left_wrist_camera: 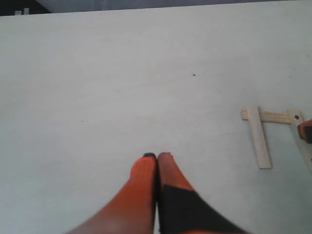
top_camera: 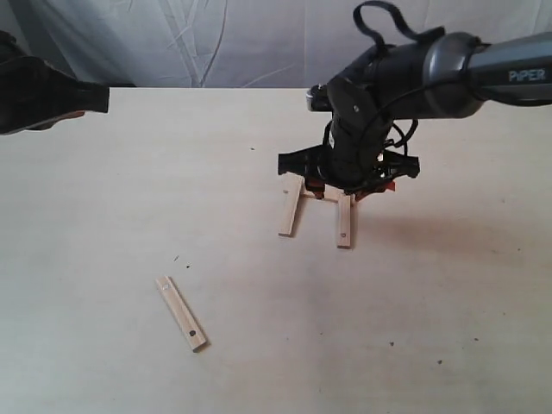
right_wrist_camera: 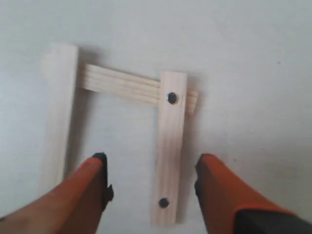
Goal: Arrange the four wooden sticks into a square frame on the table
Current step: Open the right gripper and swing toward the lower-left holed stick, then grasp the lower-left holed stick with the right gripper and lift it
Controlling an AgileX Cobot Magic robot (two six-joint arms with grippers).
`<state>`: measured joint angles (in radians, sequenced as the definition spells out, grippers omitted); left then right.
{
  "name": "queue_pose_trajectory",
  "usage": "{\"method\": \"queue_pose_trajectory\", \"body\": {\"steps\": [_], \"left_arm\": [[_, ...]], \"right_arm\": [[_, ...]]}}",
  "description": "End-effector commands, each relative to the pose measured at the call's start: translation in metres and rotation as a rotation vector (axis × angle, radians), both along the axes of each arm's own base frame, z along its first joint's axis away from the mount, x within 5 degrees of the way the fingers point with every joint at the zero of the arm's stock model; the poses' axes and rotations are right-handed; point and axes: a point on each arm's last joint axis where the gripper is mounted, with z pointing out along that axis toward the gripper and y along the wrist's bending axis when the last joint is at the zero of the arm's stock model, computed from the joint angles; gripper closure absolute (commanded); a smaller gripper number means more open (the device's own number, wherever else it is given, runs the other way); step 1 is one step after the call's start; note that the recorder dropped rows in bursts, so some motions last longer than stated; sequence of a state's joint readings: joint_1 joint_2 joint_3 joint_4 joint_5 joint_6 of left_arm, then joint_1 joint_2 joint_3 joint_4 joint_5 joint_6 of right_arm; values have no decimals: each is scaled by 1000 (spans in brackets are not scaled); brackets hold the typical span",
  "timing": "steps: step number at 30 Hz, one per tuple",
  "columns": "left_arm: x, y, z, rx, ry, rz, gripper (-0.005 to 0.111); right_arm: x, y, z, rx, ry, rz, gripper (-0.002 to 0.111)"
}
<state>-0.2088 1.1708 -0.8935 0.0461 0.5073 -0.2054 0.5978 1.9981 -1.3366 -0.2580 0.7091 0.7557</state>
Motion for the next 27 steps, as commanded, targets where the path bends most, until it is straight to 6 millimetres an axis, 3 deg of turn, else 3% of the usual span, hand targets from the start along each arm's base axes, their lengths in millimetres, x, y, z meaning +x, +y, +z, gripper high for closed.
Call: {"method": "queue_pose_trajectory", "body": {"steps": [1, 7, 12, 18, 22, 27], "left_arm": [[0, 20, -1, 30, 8, 120, 107], [2, 48, -1, 30, 10, 274, 107], [2, 54, -1, -7, 15, 314, 107], [1, 53, -2, -21, 22, 317, 107], [1, 53, -2, -21, 24, 318, 107], [1, 53, -2, -32, 27, 320, 107]], "right_arm": [[-19, 21, 29, 96, 11, 190, 54], [-58, 66, 20, 133, 95, 372, 54], [-86, 103, 15, 107, 109, 539, 54], [-100, 142, 19, 81, 140, 643, 54], [-107, 162, 5, 66, 146, 688, 54], [-109, 174, -17, 42, 172, 704, 54]]}}
